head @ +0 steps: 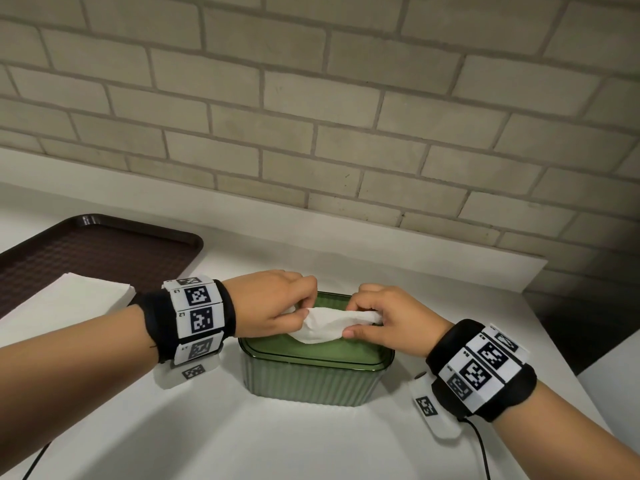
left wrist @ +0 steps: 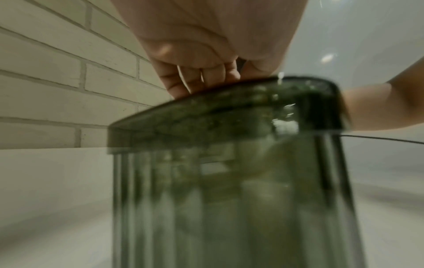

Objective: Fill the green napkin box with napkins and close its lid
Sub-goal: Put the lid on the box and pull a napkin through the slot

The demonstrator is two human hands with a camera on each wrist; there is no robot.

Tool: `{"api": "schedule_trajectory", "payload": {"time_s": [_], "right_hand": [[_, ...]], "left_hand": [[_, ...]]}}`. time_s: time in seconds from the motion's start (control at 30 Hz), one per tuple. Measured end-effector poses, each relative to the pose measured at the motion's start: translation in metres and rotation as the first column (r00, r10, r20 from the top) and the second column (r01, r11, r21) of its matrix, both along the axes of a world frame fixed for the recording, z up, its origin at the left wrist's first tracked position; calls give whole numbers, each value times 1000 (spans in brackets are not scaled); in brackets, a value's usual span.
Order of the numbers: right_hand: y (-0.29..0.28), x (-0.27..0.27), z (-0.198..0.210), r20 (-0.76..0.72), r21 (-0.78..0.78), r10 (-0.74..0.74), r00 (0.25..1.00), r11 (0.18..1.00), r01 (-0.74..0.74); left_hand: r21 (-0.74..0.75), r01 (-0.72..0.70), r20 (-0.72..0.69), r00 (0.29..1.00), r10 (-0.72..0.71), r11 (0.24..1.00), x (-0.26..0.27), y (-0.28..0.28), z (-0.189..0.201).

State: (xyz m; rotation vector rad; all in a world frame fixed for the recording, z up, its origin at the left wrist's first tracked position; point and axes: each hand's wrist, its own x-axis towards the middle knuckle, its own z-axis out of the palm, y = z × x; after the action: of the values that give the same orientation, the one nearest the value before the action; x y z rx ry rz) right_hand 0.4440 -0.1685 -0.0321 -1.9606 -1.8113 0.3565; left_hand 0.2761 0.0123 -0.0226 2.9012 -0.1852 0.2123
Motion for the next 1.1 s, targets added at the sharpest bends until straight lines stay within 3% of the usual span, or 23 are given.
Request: {"api": "schedule_trajectory", "payload": {"time_s": [0.17, 0.3, 0.37, 0.43, 0.53, 0.67, 0.87, 1.1], "right_hand": [[-6, -1, -1, -56, 63, 8, 998, 998, -4], [-14, 0, -1, -95, 60, -28, 995, 998, 34], [-17, 1, -2, -136, 44, -74, 988, 996, 81], [-19, 1, -3, -164, 36, -104, 981, 993, 111], [-20, 2, -5, -215, 34, -146, 966, 987, 157], [-19, 5, -6, -280, 50, -204, 938, 973, 226], [-19, 3, -4, -288, 51, -267, 920, 955, 293], [-21, 0, -2, -290, 55, -301, 909, 943, 330]], "left_hand": [[3, -14, -59, 998, 14, 1000, 5, 7, 4], [178, 15, -58, 998, -5, 984, 4, 18, 5], [195, -14, -36, 999, 21, 981, 1, 22, 6], [126, -26, -10, 1000, 28, 992, -2, 27, 7], [-55, -74, -85, 994, 70, 996, -9, 29, 9], [-257, -176, -115, 982, 151, 950, -15, 30, 9], [-369, -179, 58, 975, 215, 912, -25, 29, 0], [-524, -279, 16, 941, 337, 805, -27, 29, -5]]}}
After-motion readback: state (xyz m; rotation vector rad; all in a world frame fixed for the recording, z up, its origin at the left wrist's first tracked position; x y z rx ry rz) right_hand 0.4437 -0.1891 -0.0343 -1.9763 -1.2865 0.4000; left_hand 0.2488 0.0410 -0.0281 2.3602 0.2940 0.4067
